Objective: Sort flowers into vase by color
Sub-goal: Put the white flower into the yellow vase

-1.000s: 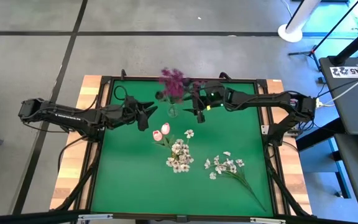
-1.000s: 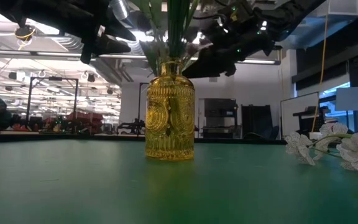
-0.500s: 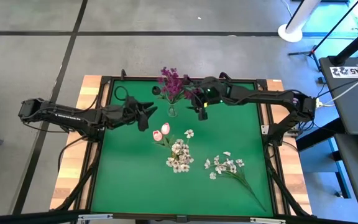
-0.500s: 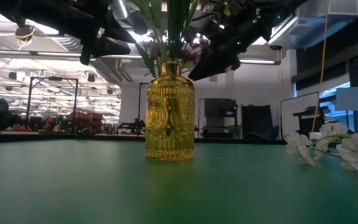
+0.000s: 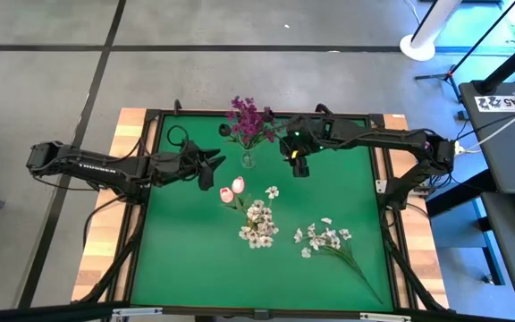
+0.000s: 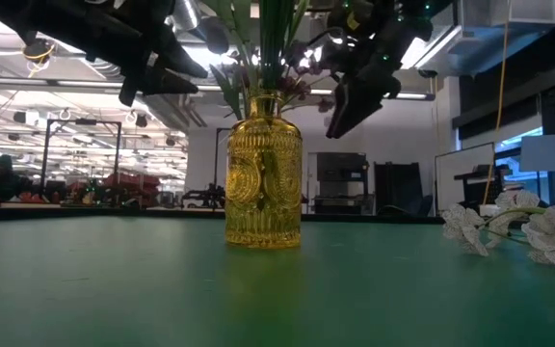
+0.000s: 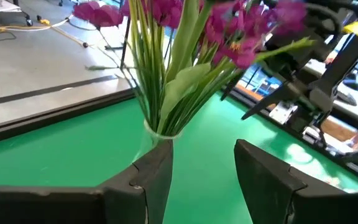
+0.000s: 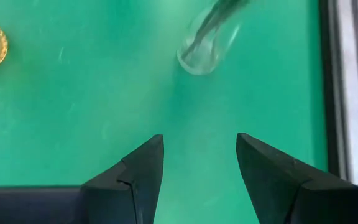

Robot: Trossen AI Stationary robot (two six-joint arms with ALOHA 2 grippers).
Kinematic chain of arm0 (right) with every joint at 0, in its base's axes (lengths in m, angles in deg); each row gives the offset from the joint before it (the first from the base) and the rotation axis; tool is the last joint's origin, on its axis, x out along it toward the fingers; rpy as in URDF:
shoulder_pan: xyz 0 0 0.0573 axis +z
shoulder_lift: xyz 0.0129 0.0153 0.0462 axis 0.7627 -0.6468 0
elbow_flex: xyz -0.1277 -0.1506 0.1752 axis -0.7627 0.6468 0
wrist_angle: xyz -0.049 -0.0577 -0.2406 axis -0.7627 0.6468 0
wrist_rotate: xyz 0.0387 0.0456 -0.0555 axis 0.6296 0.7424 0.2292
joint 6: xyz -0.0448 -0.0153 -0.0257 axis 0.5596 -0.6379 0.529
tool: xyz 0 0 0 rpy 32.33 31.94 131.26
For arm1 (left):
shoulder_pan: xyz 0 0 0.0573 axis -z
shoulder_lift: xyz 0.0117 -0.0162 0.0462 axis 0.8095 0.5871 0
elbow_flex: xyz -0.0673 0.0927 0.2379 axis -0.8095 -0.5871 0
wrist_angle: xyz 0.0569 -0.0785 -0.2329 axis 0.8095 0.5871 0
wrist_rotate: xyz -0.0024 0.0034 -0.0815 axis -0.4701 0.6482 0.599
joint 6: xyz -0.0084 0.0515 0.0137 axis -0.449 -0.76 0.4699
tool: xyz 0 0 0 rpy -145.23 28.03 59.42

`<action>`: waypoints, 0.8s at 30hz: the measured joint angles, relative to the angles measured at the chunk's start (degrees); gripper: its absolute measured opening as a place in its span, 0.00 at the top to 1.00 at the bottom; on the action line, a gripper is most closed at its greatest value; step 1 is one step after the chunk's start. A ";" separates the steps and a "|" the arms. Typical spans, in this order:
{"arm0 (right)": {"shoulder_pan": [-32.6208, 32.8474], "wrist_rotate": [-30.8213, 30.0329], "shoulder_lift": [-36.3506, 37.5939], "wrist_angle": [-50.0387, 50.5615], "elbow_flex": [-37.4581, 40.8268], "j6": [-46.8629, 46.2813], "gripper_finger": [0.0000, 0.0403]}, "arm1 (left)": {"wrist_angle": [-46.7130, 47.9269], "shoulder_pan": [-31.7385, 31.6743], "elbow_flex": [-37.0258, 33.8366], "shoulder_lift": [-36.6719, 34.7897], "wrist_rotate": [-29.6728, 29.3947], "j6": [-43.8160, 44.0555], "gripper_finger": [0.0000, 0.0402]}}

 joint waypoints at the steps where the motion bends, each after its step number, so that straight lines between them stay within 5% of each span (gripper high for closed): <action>1: 0.14 -0.48 0.00 0.97 0.00 -0.90 0.50 | 0.58 0.01 0.00 -0.02 0.03 0.00 0.58; 15: 5.03 -6.86 10.27 11.13 0.24 -13.07 0.50 | 4.45 1.58 0.00 -0.07 0.04 -0.10 0.58; 24: 8.94 -6.28 21.65 -2.43 13.40 -17.28 0.50 | 7.55 3.55 0.00 -0.07 0.04 -1.29 0.58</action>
